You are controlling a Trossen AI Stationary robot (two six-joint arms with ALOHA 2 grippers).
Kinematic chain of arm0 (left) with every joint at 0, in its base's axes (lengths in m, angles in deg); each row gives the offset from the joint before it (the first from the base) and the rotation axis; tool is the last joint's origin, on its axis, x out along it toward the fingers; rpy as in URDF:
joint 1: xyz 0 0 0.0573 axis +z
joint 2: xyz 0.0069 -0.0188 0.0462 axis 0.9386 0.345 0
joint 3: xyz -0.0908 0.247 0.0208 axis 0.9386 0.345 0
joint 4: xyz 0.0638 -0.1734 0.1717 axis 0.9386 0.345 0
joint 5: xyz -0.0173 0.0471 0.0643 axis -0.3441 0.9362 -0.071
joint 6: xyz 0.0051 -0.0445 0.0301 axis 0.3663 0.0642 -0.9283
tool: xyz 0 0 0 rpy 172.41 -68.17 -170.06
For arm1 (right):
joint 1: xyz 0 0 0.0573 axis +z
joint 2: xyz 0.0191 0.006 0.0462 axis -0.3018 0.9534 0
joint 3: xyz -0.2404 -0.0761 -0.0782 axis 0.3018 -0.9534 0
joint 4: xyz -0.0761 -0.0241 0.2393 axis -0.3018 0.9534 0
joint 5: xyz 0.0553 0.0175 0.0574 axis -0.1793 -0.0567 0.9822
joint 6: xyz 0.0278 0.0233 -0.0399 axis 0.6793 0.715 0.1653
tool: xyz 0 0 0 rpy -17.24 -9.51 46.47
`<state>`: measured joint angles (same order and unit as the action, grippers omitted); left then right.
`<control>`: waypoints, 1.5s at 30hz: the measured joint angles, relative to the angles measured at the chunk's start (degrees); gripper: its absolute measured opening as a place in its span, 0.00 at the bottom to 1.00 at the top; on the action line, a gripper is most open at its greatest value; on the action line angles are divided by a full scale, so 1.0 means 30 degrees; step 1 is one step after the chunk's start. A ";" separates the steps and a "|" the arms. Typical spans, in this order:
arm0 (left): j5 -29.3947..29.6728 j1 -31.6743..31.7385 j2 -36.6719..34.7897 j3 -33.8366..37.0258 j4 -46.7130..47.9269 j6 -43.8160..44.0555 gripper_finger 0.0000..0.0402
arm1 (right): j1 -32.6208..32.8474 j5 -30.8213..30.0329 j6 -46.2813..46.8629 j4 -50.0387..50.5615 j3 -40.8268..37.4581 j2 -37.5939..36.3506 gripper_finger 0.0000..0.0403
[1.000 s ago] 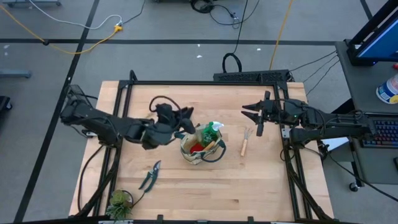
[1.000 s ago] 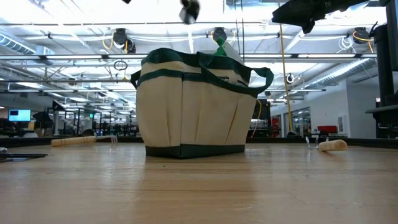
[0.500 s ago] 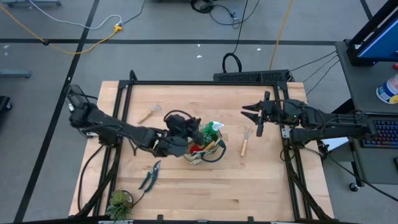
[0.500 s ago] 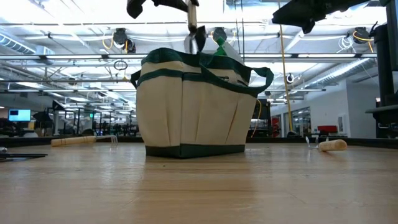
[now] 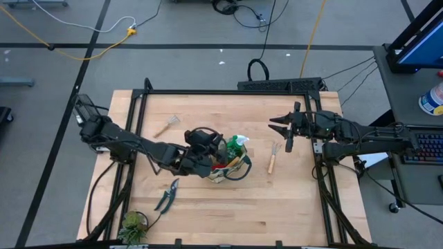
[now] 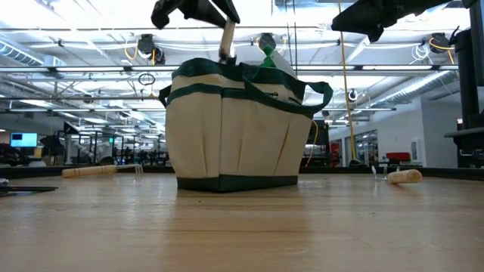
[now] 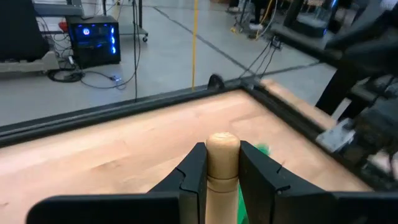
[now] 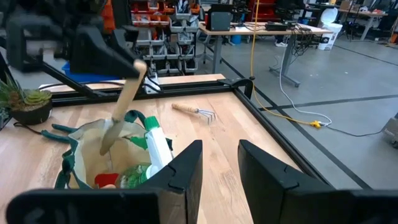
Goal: Pick & Place Garden tools in Gardening bag
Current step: Put the trowel into the gardening bag
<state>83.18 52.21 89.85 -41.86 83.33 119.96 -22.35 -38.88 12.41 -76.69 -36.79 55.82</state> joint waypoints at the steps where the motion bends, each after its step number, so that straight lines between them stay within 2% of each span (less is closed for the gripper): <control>1: -0.0136 0.0000 0.0192 0.0019 -0.0014 0.0034 0.16 | 0.0004 0.0000 0.0000 0.0003 0.0000 0.0009 0.24; 9: -0.1099 0.0159 0.1585 0.0012 -0.0028 0.1408 0.16 | -0.0003 -0.0005 0.0000 0.0510 0.0000 0.0069 0.24; 18: -0.1136 0.0146 0.1592 0.0012 -0.0066 0.1434 0.16 | 0.0002 0.0000 0.0000 0.0571 0.0000 0.0069 0.24; 30: -0.2578 0.0438 0.1767 0.0012 -0.0061 0.1509 0.16 | 0.0004 0.0000 0.0000 0.0571 0.0000 0.0069 0.24; 41: -0.2622 0.0488 0.1767 0.0012 -0.0044 0.1375 0.17 | 0.0000 0.0000 0.0000 0.0571 0.0000 0.0069 0.24; 45: -0.2615 0.0481 0.1767 0.0012 -0.0066 0.1375 0.34 | 0.0001 0.0000 0.0000 0.0568 0.0000 0.0069 0.24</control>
<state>75.33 53.66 95.16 -41.83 83.14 124.09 -22.35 -38.88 12.41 -74.99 -36.79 56.03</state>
